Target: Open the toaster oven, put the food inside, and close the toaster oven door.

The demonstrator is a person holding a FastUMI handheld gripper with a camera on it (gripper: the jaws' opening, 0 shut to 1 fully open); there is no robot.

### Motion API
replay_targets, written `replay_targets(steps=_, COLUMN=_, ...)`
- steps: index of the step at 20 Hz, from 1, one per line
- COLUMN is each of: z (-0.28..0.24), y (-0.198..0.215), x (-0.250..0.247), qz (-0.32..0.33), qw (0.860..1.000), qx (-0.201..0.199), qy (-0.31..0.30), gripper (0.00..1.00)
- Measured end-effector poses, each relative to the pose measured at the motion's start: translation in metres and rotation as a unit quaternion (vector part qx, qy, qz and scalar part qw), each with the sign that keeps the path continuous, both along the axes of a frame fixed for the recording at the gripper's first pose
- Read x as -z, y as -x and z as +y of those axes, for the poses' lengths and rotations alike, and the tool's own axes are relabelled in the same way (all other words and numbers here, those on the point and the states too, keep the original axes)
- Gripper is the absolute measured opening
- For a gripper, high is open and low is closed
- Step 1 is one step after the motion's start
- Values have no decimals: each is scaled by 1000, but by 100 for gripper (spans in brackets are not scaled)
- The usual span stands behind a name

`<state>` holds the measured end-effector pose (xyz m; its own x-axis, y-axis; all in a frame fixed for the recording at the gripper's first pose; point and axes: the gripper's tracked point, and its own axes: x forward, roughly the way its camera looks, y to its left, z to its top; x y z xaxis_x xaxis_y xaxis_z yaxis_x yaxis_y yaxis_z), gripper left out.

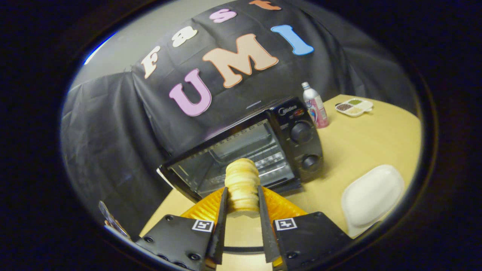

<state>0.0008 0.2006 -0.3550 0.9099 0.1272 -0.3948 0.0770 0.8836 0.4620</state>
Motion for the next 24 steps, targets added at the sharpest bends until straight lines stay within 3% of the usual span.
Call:
replay_targets(steps=7, z=16, y=-71, x=12, qz=-18, qw=995, qx=98, qy=-29, gripper=44)
replay_targets(steps=12, z=12, y=-105, x=22, qz=-15, qw=991, qx=130, qy=-16, gripper=44)
replay_targets(steps=21, z=18, y=-96, x=14, qz=-28, qw=996, qx=83, qy=33, gripper=98)
replay_targets(steps=24, z=14, y=-79, x=4, qz=-37, qw=996, qx=65, qy=56, gripper=98)
